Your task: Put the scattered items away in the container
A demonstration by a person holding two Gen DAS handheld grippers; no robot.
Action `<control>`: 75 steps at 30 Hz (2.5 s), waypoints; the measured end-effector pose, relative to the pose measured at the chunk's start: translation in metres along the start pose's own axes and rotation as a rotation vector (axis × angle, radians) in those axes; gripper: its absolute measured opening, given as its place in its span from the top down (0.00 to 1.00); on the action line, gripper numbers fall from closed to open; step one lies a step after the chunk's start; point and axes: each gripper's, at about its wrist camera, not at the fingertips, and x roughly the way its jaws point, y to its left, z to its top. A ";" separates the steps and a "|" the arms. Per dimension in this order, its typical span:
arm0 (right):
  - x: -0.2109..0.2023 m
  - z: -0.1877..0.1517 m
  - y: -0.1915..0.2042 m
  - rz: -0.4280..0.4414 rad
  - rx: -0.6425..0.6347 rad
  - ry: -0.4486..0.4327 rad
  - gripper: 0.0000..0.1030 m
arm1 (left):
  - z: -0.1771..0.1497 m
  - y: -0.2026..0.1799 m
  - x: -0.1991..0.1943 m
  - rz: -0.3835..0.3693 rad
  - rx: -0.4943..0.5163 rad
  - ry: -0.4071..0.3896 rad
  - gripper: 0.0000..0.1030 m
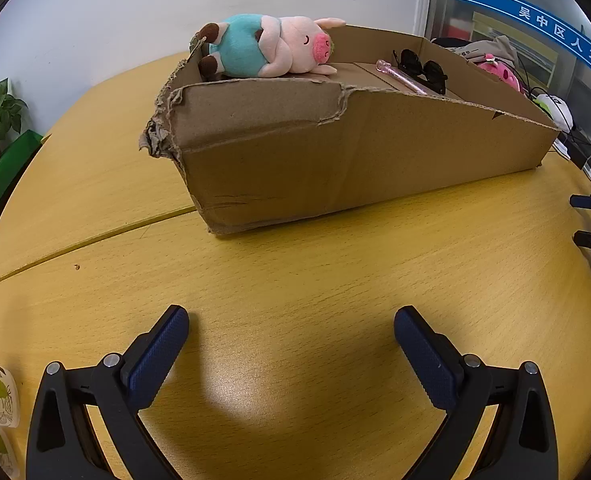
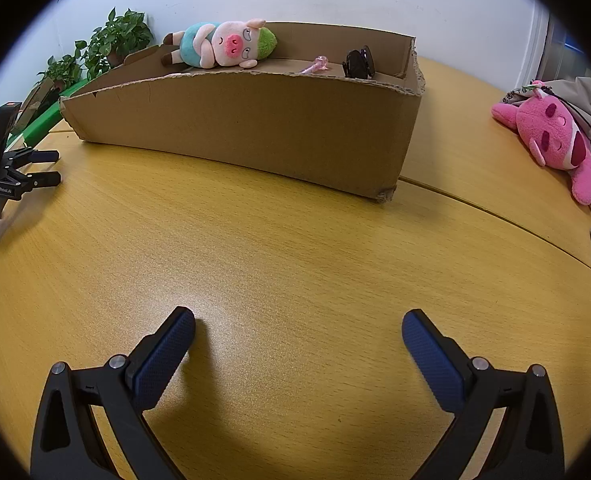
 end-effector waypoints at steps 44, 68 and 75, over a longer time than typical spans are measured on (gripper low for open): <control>0.000 0.000 -0.001 -0.001 -0.004 0.001 0.00 | 0.002 -0.009 0.005 -0.014 0.023 -0.006 0.00; -0.004 -0.004 -0.001 -0.001 -0.003 0.001 0.00 | 0.005 0.007 0.000 -0.015 0.021 -0.006 0.00; -0.004 0.001 -0.003 -0.001 -0.003 0.003 0.00 | 0.007 0.011 -0.002 -0.015 0.021 -0.006 0.00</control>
